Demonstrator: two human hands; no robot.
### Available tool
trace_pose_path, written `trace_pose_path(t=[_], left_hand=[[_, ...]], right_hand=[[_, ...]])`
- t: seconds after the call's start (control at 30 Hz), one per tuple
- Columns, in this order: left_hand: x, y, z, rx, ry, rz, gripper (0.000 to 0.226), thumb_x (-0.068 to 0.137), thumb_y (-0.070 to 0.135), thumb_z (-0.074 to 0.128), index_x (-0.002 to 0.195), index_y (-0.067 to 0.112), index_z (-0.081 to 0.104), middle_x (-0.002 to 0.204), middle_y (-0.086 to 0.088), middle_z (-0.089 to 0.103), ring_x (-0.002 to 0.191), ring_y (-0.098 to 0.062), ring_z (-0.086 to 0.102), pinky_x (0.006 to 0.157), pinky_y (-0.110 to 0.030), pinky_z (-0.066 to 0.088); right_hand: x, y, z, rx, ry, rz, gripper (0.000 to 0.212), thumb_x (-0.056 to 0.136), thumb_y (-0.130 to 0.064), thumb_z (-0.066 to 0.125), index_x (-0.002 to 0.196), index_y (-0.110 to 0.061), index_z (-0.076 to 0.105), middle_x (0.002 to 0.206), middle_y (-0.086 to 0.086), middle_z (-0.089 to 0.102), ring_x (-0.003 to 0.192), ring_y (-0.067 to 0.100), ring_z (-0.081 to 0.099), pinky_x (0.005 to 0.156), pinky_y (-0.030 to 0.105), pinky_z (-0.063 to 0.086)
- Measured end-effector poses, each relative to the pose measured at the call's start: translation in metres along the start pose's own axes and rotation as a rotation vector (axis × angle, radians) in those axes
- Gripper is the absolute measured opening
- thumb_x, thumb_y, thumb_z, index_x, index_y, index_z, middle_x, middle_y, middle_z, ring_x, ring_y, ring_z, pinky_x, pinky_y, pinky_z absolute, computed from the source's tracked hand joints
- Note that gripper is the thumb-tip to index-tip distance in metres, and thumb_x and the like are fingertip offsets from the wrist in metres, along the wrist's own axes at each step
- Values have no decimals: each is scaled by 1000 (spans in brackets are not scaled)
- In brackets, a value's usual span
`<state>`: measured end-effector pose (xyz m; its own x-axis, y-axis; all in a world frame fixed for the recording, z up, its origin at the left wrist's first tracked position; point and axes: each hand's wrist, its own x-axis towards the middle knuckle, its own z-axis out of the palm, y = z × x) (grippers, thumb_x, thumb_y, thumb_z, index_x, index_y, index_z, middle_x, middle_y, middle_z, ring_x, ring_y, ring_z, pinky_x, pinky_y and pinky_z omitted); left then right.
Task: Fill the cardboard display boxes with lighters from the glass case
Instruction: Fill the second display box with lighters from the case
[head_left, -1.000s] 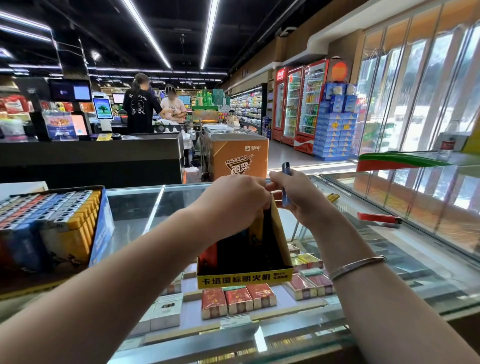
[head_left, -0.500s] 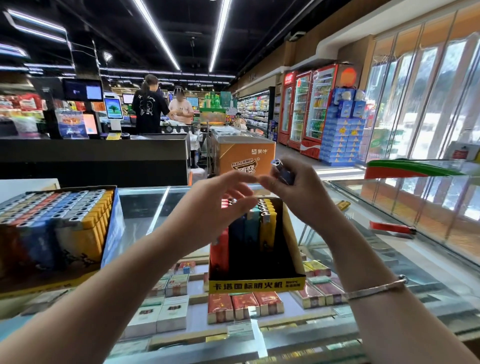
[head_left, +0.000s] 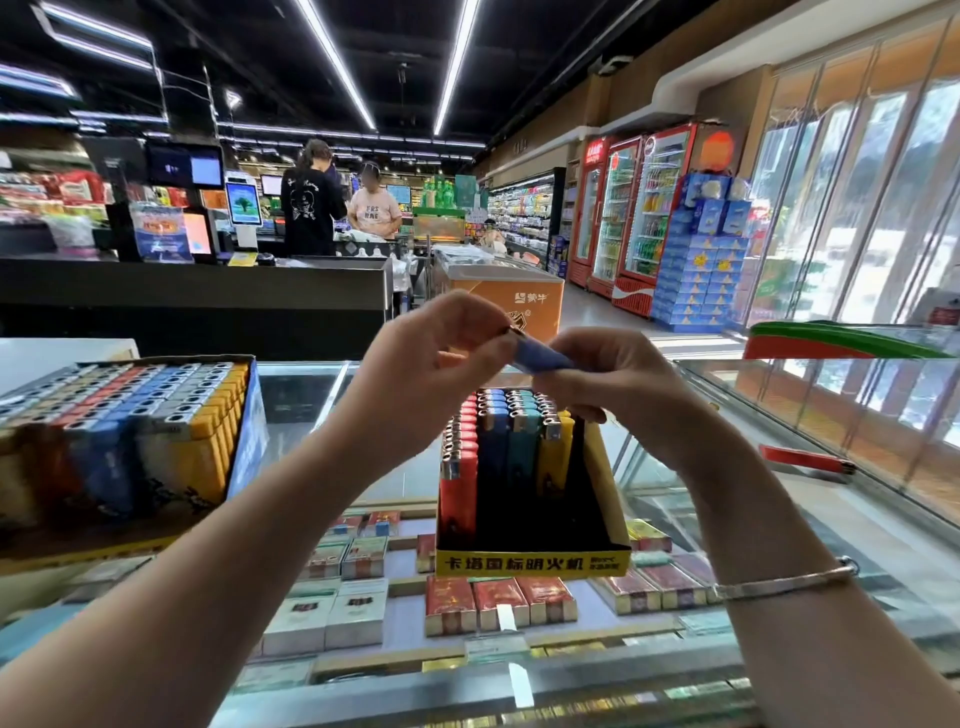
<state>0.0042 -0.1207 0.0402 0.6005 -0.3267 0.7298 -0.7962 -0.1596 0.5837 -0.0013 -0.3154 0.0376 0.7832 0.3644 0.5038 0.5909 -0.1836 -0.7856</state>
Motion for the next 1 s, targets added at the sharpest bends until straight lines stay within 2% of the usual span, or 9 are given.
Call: trace_pose_path(t=[0.1, 0.17, 0.23, 0.3, 0.37, 0.47, 0.67, 0.87, 1.0], left_hand=[[4, -3, -11, 19, 43, -98, 17, 85, 13, 60, 88, 29, 61, 67, 9, 65, 60, -7, 58, 60, -20, 52], [5, -6, -16, 68, -45, -190, 15, 85, 11, 60, 85, 25, 65, 62, 10, 64, 54, -4, 53, 53, -14, 49], [5, -9, -18, 76, -149, -270, 5, 82, 16, 64, 81, 19, 67, 60, 9, 65, 53, -3, 53, 53, -13, 48], [4, -10, -19, 72, -232, -328, 12, 73, 26, 69, 81, 17, 69, 59, 10, 65, 53, -2, 55, 54, -13, 49], [5, -10, -19, 55, -321, -383, 22, 66, 30, 71, 85, 19, 69, 64, 9, 69, 57, -2, 60, 56, -11, 48], [6, -10, -19, 23, -381, -410, 20, 72, 12, 74, 89, 22, 69, 74, 6, 72, 66, -3, 64, 60, -10, 48], [2, -8, -16, 356, -222, -168, 11, 71, 35, 74, 71, 36, 63, 75, 13, 63, 68, 1, 57, 63, -16, 50], [-4, -5, -3, 532, -200, 40, 14, 73, 30, 76, 86, 29, 71, 73, 20, 60, 62, 3, 55, 61, -11, 46], [-6, -6, 6, 676, -222, 129, 13, 77, 33, 72, 88, 25, 72, 82, 12, 64, 69, -5, 52, 65, -26, 49]], right_hand=[[0, 4, -9, 65, 95, -2, 7, 75, -20, 70, 77, -14, 69, 59, -1, 61, 48, 9, 48, 42, 16, 39], [1, 9, -12, 52, 193, 44, 10, 81, -21, 64, 77, -12, 66, 62, -1, 62, 52, 10, 52, 45, 18, 42], [3, 15, -13, -76, 338, 125, 14, 88, -17, 60, 74, -16, 64, 65, -2, 61, 57, 8, 53, 50, 20, 43], [3, 22, -11, -269, 430, 231, 15, 90, -18, 57, 75, -18, 61, 71, -3, 59, 64, 6, 53, 57, 21, 39], [3, 28, -8, -374, 378, 338, 11, 91, -21, 57, 81, -17, 61, 79, -1, 60, 72, 7, 54, 59, 22, 37], [4, 34, -2, -431, 251, 445, 22, 94, -27, 52, 88, -9, 64, 86, 7, 64, 79, 16, 58, 64, 26, 40], [7, 32, 2, -454, 232, 464, 30, 96, -28, 47, 88, -5, 64, 81, 8, 61, 75, 16, 53, 65, 29, 37], [8, 32, 3, -438, 227, 462, 29, 96, -27, 45, 85, -9, 64, 79, 5, 61, 73, 13, 53, 63, 29, 38], [8, 35, 2, -464, 229, 443, 29, 97, -27, 44, 81, -12, 63, 75, 3, 60, 71, 12, 53, 61, 28, 36]])
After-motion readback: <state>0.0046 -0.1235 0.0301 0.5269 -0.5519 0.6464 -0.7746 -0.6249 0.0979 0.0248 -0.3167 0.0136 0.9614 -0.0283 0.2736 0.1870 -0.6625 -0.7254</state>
